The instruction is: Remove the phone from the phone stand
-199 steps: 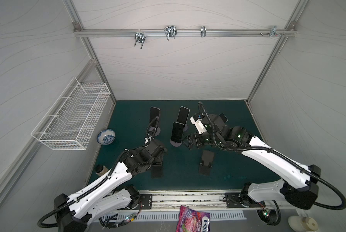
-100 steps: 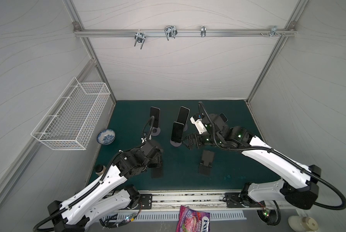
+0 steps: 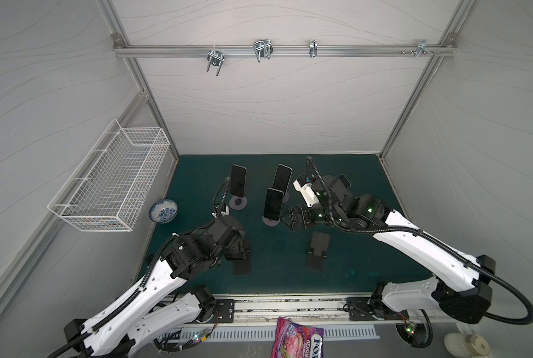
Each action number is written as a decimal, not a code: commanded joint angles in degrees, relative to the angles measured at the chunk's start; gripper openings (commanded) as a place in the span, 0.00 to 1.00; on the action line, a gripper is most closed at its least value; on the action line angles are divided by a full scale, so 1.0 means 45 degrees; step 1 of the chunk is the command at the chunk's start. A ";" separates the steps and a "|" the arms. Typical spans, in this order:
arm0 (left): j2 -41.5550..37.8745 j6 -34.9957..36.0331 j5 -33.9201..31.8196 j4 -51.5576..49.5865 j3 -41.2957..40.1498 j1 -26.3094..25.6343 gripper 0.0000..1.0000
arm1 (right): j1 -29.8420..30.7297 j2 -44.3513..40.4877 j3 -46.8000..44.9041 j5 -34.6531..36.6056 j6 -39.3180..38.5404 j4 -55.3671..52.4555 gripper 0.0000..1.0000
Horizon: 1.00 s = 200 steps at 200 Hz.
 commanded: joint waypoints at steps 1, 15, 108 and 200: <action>-0.0242 -0.0063 -0.0169 -0.0209 0.0716 0.0047 0.56 | -0.0049 -0.0136 0.0396 0.0032 -0.0145 -0.0174 0.99; -0.0259 0.0012 -0.0193 -0.0362 0.0871 0.0047 0.56 | -0.0049 -0.0128 0.0434 -0.0009 -0.0139 -0.0132 0.98; 0.0020 0.0883 -0.0042 -0.0679 0.2068 0.0042 0.53 | -0.0049 0.0029 0.0816 -0.0300 -0.0143 -0.0223 0.98; 0.1396 0.2300 -0.0174 -0.1533 0.3852 0.0106 0.53 | -0.0054 0.0183 0.0790 -0.0414 -0.0241 -0.0256 0.98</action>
